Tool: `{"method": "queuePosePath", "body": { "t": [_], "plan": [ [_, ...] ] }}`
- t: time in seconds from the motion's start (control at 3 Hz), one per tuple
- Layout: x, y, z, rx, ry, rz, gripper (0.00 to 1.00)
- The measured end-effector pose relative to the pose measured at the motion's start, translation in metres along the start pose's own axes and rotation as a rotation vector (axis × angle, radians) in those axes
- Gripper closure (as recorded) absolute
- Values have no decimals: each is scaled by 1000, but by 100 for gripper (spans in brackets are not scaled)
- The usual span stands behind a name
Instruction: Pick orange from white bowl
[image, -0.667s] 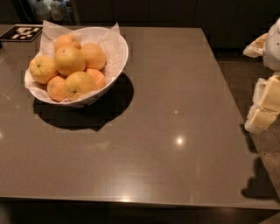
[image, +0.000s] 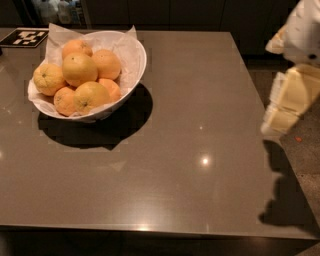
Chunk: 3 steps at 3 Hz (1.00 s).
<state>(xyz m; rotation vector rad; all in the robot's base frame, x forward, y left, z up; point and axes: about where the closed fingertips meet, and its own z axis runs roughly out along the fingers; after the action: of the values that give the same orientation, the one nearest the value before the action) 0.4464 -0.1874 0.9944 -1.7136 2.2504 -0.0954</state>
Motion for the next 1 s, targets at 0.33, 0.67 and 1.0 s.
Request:
{"method": "queuePosePath", "body": {
  "t": [0.33, 0.67, 1.0],
  "plan": [
    [-55, -15, -1, -12, 32, 0, 0],
    [-126, -34, 4, -15, -14, -29, 0],
    [-147, -38, -1, 14, -58, -52, 0]
  ]
}}
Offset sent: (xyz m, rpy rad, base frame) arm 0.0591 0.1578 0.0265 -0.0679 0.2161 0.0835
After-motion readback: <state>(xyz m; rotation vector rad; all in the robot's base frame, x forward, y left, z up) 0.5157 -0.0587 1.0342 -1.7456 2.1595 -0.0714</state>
